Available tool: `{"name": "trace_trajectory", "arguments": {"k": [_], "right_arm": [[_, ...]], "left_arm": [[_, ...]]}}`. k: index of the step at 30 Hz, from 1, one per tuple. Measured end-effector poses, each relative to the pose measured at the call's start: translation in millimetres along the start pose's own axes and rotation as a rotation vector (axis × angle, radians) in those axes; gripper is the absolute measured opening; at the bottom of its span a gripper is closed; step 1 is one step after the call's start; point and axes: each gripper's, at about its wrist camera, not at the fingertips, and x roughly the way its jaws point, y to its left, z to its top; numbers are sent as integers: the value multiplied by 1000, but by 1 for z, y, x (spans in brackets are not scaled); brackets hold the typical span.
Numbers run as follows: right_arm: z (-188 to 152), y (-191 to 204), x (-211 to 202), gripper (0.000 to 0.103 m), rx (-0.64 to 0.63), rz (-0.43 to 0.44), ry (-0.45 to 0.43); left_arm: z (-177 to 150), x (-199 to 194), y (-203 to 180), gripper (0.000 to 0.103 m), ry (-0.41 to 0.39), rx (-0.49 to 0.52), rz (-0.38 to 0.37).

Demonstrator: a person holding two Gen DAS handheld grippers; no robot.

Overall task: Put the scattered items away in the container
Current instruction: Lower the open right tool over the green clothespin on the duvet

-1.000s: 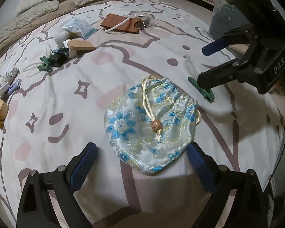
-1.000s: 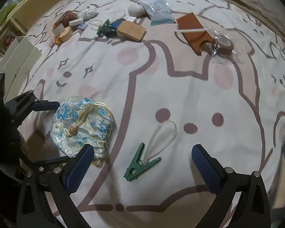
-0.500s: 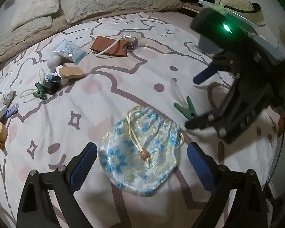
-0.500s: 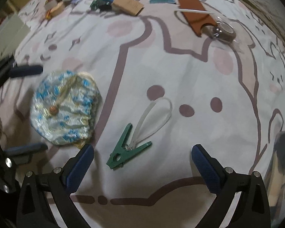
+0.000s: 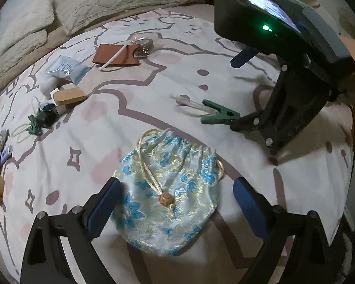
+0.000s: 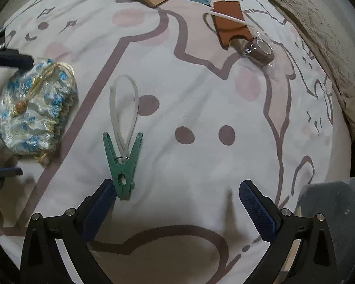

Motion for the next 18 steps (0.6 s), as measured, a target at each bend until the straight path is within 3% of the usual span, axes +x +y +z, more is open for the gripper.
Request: {"name": "trace_trajectory", "arguments": {"k": [5, 11, 18], "right_arm": [[-12, -7, 3, 103, 24, 18, -27], [-18, -13, 10, 103, 153, 121, -20], [-19, -13, 8, 103, 114, 144, -46]], "left_arm": [[12, 8, 6, 96, 12, 26, 17], [20, 17, 2, 96, 5, 82, 24], [27, 28, -9, 96, 32, 135, -1]]}}
